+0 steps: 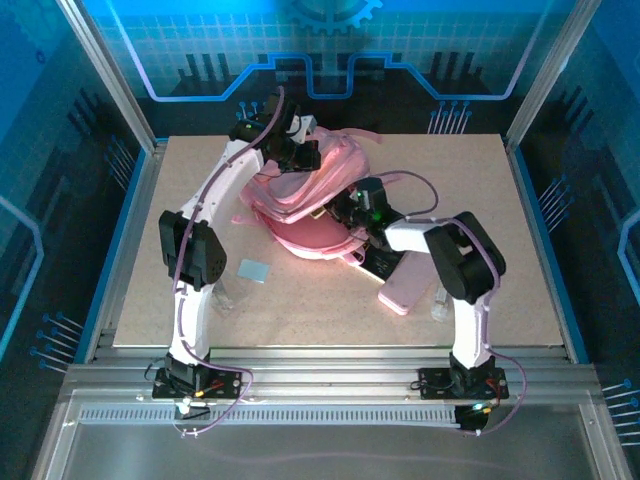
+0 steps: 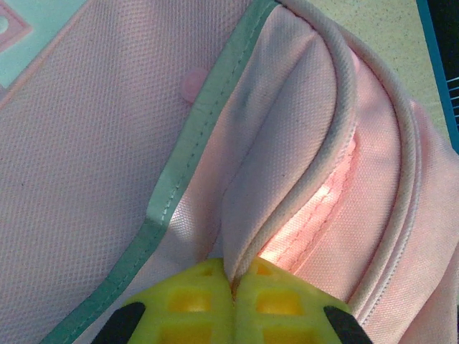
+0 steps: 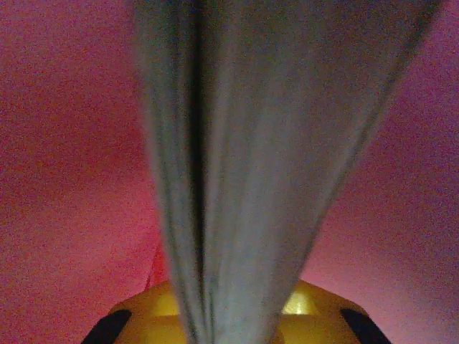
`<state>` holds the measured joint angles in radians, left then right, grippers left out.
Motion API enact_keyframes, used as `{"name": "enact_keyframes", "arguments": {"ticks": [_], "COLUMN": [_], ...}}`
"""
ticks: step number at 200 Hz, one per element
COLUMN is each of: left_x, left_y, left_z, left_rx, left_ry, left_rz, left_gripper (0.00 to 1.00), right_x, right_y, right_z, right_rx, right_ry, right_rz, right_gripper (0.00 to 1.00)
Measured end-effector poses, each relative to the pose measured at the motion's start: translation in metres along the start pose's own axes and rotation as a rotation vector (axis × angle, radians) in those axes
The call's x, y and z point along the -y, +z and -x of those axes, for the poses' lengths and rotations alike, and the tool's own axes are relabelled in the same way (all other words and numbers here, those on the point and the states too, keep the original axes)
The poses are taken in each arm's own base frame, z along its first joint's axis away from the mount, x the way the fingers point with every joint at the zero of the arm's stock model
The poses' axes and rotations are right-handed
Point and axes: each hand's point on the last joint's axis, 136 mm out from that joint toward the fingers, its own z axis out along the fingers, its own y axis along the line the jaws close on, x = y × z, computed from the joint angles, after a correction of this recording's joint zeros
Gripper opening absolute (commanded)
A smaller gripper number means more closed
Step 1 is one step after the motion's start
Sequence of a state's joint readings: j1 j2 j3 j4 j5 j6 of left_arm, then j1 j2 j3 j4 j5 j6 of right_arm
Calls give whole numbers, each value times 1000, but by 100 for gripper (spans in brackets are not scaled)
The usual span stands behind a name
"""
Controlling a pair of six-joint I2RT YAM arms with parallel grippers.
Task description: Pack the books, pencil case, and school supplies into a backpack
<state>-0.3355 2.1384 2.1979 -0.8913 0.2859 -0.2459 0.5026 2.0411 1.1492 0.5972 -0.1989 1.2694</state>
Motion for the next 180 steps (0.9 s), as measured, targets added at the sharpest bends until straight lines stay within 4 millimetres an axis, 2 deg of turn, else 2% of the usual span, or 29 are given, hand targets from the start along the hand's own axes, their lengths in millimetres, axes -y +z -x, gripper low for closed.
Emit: {"name": "enact_keyframes", "arguments": {"ticks": [25, 36, 53, 80, 92, 113, 137, 155, 180], "left_x": [0, -1, -3, -9, -12, -16, -20, -25, -30], "left_y": [-1, -2, -3, -4, -4, -1, 3, 5, 5], "left_z": [-2, -3, -3, -2, -4, -4, -6, -6, -5], "left_rx": [0, 1, 10, 28, 29, 31, 29, 31, 39], "left_ry": [0, 0, -1, -20, -27, -34, -42, -49, -55], "left_rz": [0, 1, 1, -1, -5, -13, -12, -9, -3], "left_gripper": [0, 0, 0, 0, 0, 0, 0, 0, 0], "right_x": [3, 0, -7, -7, -1, 5, -3, -13, -16], "right_y": [29, 39, 49, 48, 42, 24, -4, -28, -61], "right_z": [5, 9, 14, 16, 13, 6, 0, -2, -9], "right_rx": [44, 62, 77, 90, 88, 75, 52, 34, 1], "right_ry": [26, 43, 76, 121, 138, 171, 186, 182, 148], "right_rz": [-3, 5, 21, 13, -8, -44, -58, -61, -83], "right_gripper": [1, 7, 28, 57, 65, 73, 77, 78, 78]}}
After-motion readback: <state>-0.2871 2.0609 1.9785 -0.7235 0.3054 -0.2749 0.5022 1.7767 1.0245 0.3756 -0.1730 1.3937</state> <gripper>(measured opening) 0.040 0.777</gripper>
